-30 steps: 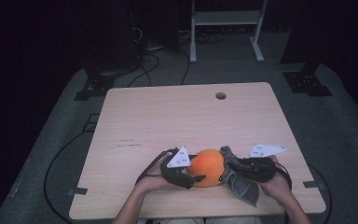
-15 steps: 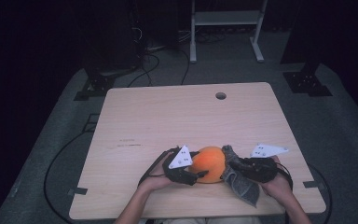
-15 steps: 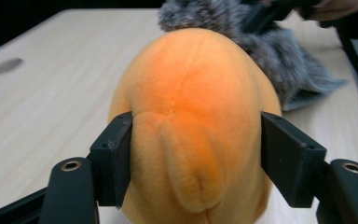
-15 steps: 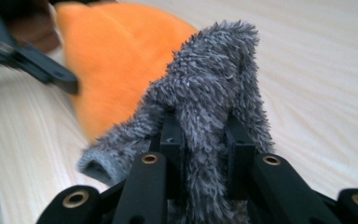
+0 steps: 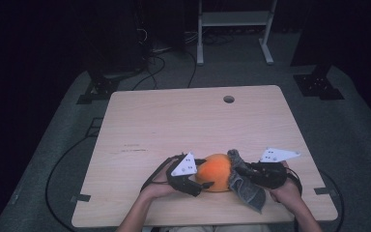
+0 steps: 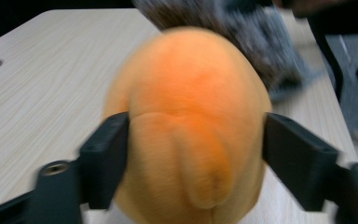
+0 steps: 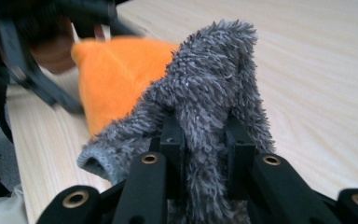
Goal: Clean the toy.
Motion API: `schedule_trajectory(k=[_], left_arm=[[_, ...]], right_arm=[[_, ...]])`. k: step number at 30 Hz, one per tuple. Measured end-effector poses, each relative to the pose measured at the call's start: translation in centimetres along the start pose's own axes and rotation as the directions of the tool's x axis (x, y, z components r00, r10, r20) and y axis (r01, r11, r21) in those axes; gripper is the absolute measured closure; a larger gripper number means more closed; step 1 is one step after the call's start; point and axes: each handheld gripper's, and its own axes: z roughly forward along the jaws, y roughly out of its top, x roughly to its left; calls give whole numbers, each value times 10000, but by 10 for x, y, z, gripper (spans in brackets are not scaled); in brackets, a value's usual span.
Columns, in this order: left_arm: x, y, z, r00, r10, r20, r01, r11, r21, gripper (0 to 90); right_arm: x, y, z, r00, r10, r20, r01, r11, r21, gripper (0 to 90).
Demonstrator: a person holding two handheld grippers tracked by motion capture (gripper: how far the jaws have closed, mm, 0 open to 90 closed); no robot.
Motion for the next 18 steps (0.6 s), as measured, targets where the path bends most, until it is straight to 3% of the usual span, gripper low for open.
schedule_trajectory(k=[2,3,4,6,9,11,15,17,18], left_arm=[[5,2,1,9970,-752,-175,756,9968,263,165],[5,1,2,9972,-749,-72,751,9969,217,180],[3,0,4,9988,-491,-30,492,9985,248,248],[-1,2,6,9996,-202,-183,208,9992,340,276],[-3,1,5,9999,98,-85,-95,9991,409,302],[-5,2,6,9996,279,-35,-278,9989,388,306],[-11,2,9,9968,797,111,-800,9963,308,302],[-11,2,8,9970,768,88,-771,9963,381,291],[-10,1,7,9971,754,95,-757,9963,411,289]], right_arm=[[0,-2,-1,9997,-119,231,116,9998,158,732],[-1,-3,-1,9995,-153,260,148,9997,200,732],[-2,-5,-2,9995,-130,288,121,9995,280,731],[-7,-9,-3,9989,-117,446,94,9986,528,729],[-16,-15,-9,9950,-109,991,10,9950,994,730],[-13,-10,-16,9951,-50,987,-7,9984,572,730],[12,18,-24,9954,-876,391,892,9952,-410,729],[22,23,-16,9904,-1372,172,1374,9905,-108,725],[23,21,-10,9877,-1537,296,1532,9880,180,724]])
